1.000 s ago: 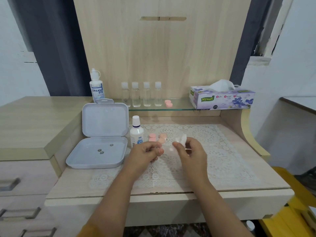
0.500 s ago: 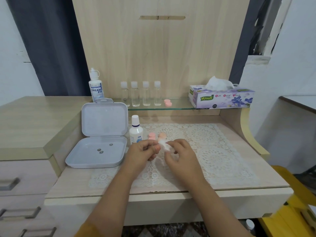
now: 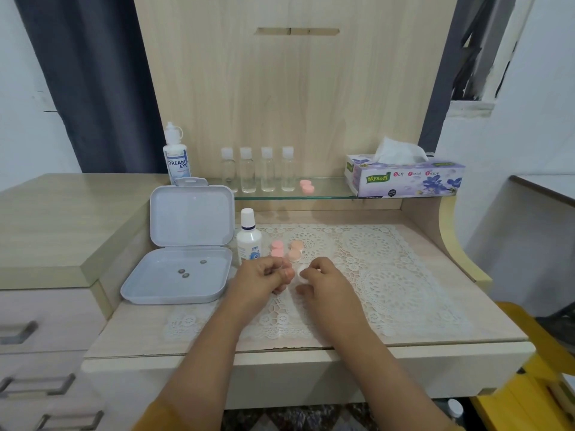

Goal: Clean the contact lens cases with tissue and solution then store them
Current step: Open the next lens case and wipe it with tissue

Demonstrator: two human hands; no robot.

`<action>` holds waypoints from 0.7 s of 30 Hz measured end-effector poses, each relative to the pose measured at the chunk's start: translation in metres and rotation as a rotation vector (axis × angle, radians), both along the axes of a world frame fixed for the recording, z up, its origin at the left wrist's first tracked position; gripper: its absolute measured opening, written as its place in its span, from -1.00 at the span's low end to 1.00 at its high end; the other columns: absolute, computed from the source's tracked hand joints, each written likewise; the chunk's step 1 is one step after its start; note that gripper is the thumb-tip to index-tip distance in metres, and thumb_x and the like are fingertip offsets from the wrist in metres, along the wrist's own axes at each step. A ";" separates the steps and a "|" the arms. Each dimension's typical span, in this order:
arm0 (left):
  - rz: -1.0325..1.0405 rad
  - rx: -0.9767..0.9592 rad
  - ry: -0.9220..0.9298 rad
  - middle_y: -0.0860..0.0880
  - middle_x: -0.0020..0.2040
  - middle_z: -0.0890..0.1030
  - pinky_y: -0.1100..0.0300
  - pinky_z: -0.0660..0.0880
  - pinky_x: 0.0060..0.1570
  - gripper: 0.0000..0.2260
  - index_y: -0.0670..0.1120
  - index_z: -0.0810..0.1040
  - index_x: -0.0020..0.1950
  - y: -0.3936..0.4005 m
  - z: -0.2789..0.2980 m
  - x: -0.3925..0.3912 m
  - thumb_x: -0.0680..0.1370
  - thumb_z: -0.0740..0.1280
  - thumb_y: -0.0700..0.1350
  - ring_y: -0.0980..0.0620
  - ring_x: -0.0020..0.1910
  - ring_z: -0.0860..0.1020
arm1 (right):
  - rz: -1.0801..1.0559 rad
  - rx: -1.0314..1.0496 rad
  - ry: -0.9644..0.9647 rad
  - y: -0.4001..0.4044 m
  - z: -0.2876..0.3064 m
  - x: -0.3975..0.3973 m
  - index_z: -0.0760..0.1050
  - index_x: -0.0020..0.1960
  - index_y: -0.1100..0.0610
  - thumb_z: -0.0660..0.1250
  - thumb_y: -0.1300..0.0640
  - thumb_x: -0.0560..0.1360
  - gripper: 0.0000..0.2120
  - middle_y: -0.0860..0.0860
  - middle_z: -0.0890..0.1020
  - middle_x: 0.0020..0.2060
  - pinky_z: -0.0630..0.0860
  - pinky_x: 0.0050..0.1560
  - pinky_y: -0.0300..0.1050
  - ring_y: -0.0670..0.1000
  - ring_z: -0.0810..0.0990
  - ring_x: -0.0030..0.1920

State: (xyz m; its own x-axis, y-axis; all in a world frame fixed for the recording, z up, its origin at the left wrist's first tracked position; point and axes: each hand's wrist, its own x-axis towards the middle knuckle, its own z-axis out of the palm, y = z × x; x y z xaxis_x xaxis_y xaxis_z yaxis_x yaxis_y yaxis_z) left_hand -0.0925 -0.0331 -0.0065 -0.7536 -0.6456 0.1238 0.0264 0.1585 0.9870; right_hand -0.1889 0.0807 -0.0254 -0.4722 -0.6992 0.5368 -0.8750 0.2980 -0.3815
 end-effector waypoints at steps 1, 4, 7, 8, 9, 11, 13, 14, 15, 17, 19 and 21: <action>-0.001 0.002 -0.006 -0.02 -0.34 0.59 0.26 0.50 -0.24 -0.95 -0.14 0.62 -0.07 0.000 0.000 0.000 0.51 0.39 -0.26 0.09 -0.35 0.49 | -0.005 -0.004 0.007 -0.001 -0.001 0.000 0.56 -0.14 0.23 0.33 0.22 0.51 -0.91 0.02 0.48 -0.09 0.49 -0.33 -0.01 0.03 0.46 -0.23; 0.002 0.008 -0.003 -0.02 -0.34 0.59 0.24 0.50 -0.21 -0.94 -0.14 0.62 -0.05 0.001 0.001 0.000 0.51 0.39 -0.25 0.08 -0.34 0.49 | -0.005 -0.013 0.026 -0.004 -0.002 -0.001 0.56 -0.17 0.25 0.35 0.24 0.48 -0.92 0.05 0.49 -0.15 0.47 -0.36 -0.02 0.02 0.45 -0.27; 0.001 0.032 0.018 -0.03 -0.34 0.59 0.22 0.50 -0.20 -0.92 -0.12 0.62 -0.03 0.002 0.002 0.001 0.50 0.40 -0.25 0.08 -0.34 0.49 | 0.003 -0.023 -0.004 -0.003 -0.002 -0.001 0.57 -0.15 0.29 0.37 0.24 0.47 -0.91 0.09 0.52 -0.13 0.49 -0.29 0.02 0.08 0.50 -0.25; 0.000 0.043 0.028 -0.03 -0.33 0.59 0.21 0.50 -0.20 -0.91 -0.12 0.62 -0.02 0.002 0.002 0.000 0.50 0.40 -0.25 0.08 -0.34 0.49 | 0.008 -0.029 -0.016 -0.002 -0.002 -0.001 0.58 -0.14 0.30 0.38 0.25 0.46 -0.90 0.10 0.52 -0.12 0.50 -0.27 0.03 0.10 0.52 -0.24; -0.002 0.047 0.037 -0.05 -0.32 0.58 0.20 0.50 -0.19 -0.89 -0.12 0.63 0.00 0.003 0.003 0.000 0.50 0.41 -0.25 0.08 -0.34 0.50 | 0.013 -0.035 -0.026 -0.002 -0.001 -0.001 0.58 -0.13 0.30 0.38 0.25 0.46 -0.91 0.10 0.53 -0.12 0.51 -0.25 0.04 0.11 0.53 -0.23; -0.013 0.034 0.050 -0.12 -0.28 0.56 0.19 0.51 -0.17 -0.84 -0.09 0.63 0.06 0.003 0.004 0.001 0.50 0.40 -0.25 0.07 -0.32 0.51 | 0.012 -0.043 -0.055 -0.001 -0.001 -0.001 0.58 -0.09 0.29 0.38 0.26 0.47 -0.92 0.09 0.53 -0.08 0.51 -0.19 -0.03 0.09 0.53 -0.18; -0.023 0.031 0.061 -0.22 -0.23 0.55 0.18 0.52 -0.14 -0.81 -0.08 0.63 0.08 0.003 0.004 0.002 0.50 0.40 -0.27 0.03 -0.28 0.53 | 0.000 -0.087 -0.094 0.001 0.001 -0.001 0.57 -0.05 0.27 0.37 0.28 0.49 -0.93 0.04 0.51 -0.04 0.41 -0.19 -0.32 0.00 0.49 -0.15; -0.026 0.038 0.064 -0.27 -0.21 0.57 0.16 0.53 -0.11 -0.81 -0.09 0.63 0.07 0.003 0.004 0.003 0.49 0.40 -0.28 0.01 -0.26 0.55 | -0.006 -0.120 -0.114 0.003 0.002 -0.001 0.57 -0.01 0.25 0.36 0.29 0.50 -0.91 0.01 0.49 -0.01 0.37 -0.19 -0.40 -0.05 0.47 -0.13; -0.028 0.047 0.067 -0.29 -0.17 0.61 0.15 0.55 -0.09 -0.81 -0.10 0.63 0.07 0.003 0.004 0.003 0.49 0.40 -0.29 0.00 -0.23 0.58 | -0.010 -0.147 -0.136 0.004 0.004 0.000 0.57 0.06 0.23 0.35 0.26 0.51 -0.87 -0.03 0.47 0.03 0.36 -0.17 -0.44 -0.08 0.46 -0.11; -0.032 0.070 0.076 -0.25 -0.14 0.66 0.14 0.56 -0.07 -0.82 -0.13 0.63 0.06 0.002 0.003 0.003 0.51 0.37 -0.32 0.00 -0.19 0.63 | -0.006 -0.173 -0.169 0.006 0.006 0.003 0.56 0.17 0.20 0.30 0.18 0.55 -0.78 -0.06 0.45 0.11 0.36 -0.10 -0.46 -0.14 0.46 -0.06; -0.039 0.083 0.083 -0.21 -0.16 0.67 0.17 0.58 -0.08 -0.83 -0.16 0.62 0.05 0.001 0.003 0.003 0.51 0.35 -0.34 -0.01 -0.19 0.64 | 0.005 -0.195 -0.175 0.006 0.007 0.004 0.58 0.18 0.20 0.26 0.18 0.58 -0.77 -0.05 0.48 0.12 0.36 -0.06 -0.48 -0.17 0.47 -0.05; -0.054 0.077 0.077 -0.16 -0.20 0.68 0.16 0.58 -0.08 -0.83 -0.17 0.62 0.04 0.000 0.003 0.004 0.50 0.36 -0.36 -0.02 -0.19 0.64 | -0.015 -0.245 -0.211 0.007 0.009 0.003 0.60 0.12 0.16 0.28 0.19 0.57 -0.82 -0.06 0.53 0.04 0.38 -0.04 -0.44 -0.18 0.48 -0.07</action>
